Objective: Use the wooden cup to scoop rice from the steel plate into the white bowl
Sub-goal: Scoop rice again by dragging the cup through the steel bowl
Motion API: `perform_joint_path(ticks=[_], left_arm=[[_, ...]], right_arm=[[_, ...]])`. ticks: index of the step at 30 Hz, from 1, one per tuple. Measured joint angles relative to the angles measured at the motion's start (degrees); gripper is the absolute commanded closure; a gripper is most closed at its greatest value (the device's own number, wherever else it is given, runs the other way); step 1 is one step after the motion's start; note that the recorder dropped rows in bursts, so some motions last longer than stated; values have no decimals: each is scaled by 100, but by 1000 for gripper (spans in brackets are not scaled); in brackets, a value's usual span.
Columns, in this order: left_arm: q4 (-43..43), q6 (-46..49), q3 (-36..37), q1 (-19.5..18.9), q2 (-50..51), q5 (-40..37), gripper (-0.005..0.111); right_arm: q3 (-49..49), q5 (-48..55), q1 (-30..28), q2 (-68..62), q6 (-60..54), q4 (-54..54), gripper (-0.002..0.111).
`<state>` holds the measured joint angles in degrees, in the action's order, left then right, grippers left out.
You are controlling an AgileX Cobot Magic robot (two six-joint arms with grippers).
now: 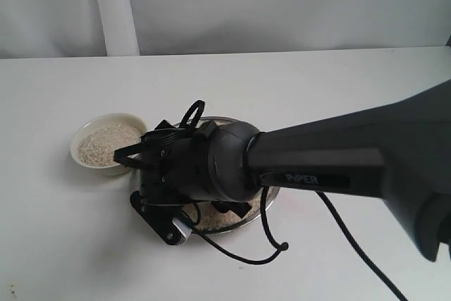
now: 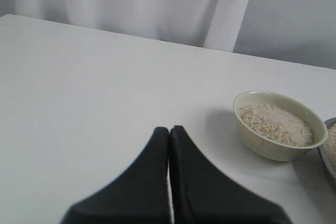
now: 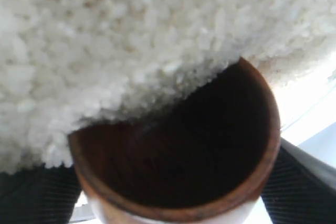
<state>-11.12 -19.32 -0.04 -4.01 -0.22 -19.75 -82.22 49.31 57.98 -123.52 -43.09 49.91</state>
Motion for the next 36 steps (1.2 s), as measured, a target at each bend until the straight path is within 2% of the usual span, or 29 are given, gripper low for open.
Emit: perform_joint_path(ticks=[8,19,26,36], left_arm=[[0,0,0,0,0,0,107],[0,0,0,0,0,0,107],[0,0,0,0,0,0,107],[0,0,0,0,0,0,107]], right_arm=[[-22,0,36,45,-33,-182,108],[-585,85,59,44,-258,-1164,108],[-594,97,59,44,-322,-1261,108],[-619,3,-187,92,-322,-2022,108]])
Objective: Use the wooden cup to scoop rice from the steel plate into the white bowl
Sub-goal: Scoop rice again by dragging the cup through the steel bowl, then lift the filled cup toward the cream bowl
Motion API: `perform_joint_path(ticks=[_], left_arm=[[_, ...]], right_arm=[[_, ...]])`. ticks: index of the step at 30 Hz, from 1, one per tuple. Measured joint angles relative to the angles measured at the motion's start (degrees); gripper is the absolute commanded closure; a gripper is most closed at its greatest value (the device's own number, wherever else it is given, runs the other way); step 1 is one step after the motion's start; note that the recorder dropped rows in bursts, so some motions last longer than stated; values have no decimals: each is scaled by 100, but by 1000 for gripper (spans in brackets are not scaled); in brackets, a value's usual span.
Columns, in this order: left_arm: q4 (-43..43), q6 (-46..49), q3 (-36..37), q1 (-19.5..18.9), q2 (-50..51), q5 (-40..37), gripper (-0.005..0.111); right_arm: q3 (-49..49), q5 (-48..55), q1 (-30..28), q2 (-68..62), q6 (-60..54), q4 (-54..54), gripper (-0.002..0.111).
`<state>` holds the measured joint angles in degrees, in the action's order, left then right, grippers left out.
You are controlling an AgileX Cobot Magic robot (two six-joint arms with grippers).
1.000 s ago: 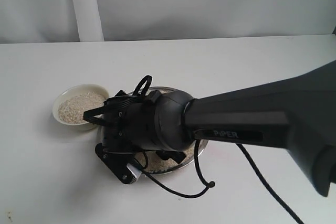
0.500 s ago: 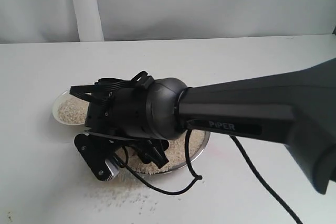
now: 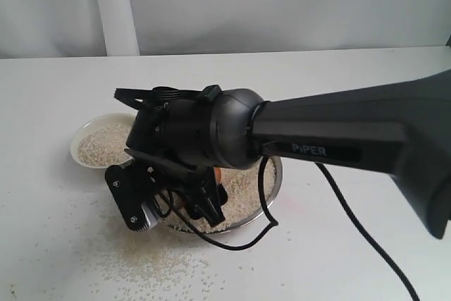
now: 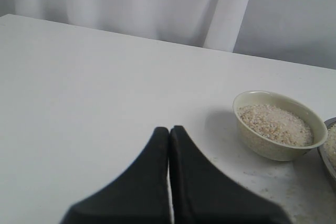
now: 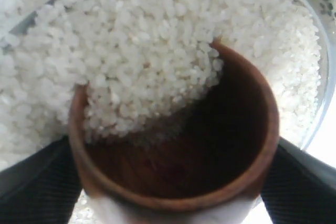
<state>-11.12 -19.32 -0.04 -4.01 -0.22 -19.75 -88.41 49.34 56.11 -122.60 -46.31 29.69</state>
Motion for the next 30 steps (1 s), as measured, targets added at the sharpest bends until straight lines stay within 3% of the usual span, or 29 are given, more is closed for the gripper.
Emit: perform_joint_path(ticks=[18,30], left_arm=[[0,0,0,0,0,0,107],[0,0,0,0,0,0,107]], right_arm=[[-31,-394,-747,99,140,-2018,108],[883,-1357,-1264,676,151,-3029,108]])
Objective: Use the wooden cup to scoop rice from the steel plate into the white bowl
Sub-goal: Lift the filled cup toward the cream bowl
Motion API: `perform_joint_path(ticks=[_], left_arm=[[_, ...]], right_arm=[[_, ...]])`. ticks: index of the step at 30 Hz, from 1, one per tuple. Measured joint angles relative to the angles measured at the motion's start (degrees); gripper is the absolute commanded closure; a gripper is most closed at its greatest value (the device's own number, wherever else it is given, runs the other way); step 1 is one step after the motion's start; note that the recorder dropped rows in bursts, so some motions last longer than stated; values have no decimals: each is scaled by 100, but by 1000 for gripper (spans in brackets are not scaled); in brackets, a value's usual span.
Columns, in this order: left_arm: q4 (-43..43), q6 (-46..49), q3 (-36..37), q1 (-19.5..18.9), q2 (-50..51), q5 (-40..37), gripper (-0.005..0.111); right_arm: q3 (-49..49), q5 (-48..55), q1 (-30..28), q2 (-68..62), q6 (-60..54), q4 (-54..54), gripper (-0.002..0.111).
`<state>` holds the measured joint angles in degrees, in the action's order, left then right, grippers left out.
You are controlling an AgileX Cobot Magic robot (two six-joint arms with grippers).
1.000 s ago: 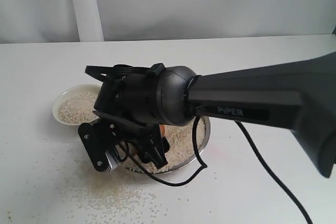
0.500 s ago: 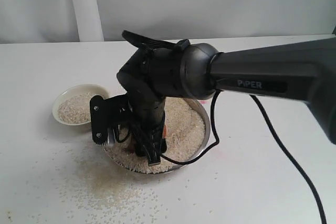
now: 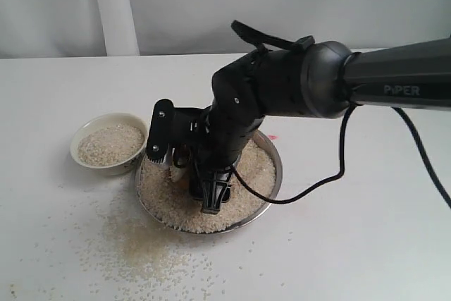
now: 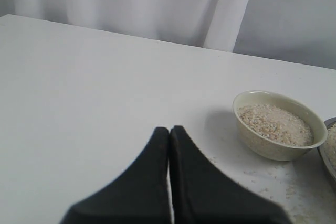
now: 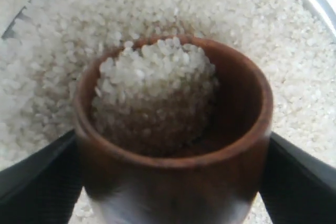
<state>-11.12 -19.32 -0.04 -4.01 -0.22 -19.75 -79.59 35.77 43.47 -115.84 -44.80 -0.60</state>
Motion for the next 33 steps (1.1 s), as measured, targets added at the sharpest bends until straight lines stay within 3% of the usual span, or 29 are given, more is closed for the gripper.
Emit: perform_joint_path(ticks=[22,33], left_arm=[[0,0,0,0,0,0,107],[0,0,0,0,0,0,107]], right_arm=[[144,-1383,-62,442,0,-980,108],[144,-1466,-62,442,0,-999,108]])
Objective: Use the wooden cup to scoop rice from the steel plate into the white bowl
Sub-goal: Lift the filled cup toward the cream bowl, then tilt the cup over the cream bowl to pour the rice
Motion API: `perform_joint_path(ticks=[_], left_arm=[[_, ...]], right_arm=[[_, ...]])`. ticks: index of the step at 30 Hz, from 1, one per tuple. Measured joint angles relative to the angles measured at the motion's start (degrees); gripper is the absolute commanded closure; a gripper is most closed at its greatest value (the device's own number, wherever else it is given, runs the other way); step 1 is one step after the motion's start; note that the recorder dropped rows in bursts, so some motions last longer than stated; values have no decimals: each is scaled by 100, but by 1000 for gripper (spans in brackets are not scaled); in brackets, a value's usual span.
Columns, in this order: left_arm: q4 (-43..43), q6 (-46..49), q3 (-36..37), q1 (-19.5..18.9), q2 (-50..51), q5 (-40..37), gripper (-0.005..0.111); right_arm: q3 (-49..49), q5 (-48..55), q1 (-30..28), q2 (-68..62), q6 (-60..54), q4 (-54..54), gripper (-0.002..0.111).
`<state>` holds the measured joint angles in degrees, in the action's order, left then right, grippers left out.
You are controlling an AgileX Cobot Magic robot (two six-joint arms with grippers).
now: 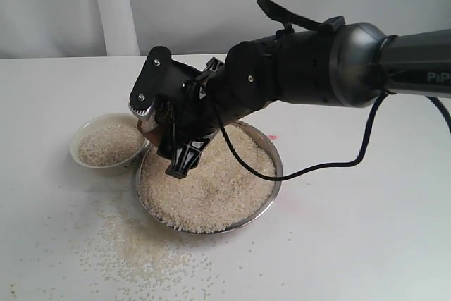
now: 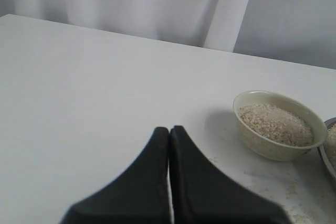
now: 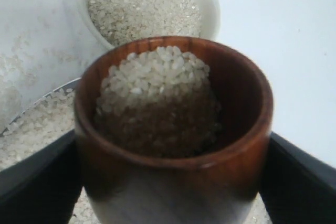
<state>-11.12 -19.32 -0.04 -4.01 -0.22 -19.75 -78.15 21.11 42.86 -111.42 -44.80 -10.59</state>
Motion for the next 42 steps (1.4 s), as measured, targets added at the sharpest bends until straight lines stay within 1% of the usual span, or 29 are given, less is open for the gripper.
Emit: perform_joint_path(ticks=[3,6,13,17,22,23,27,30,33,38,42], left_arm=[[0,0,0,0,0,0,107],[0,0,0,0,0,0,107],[0,0,0,0,0,0,107],[0,0,0,0,0,0,107],[0,0,0,0,0,0,107],[0,0,0,0,0,0,107],[0,0,0,0,0,0,107],[0,0,0,0,0,0,107],[0,0,0,0,0,0,107],[0,0,0,0,0,0,107],[0,0,0,0,0,0,107]], right_arm=[[-141,338,0,-40,0,58,108],[-626,959,0,-181,0,259,108],[-2289,2044,0,-747,0,831,108],[-3366,2538,131,-1239,0,1451,108],[-4331,2710,385,-1891,0,2186,108],[-4612,2710,507,-2123,0,2522,108],[-4792,2615,699,-2428,0,3011,108],[-4796,2312,859,-2636,0,3560,108],[-4796,1982,907,-2706,-10,4374,108],[-4806,1737,973,-2895,-10,5403,108],[-4806,1724,1080,-2997,-10,5529,108]])
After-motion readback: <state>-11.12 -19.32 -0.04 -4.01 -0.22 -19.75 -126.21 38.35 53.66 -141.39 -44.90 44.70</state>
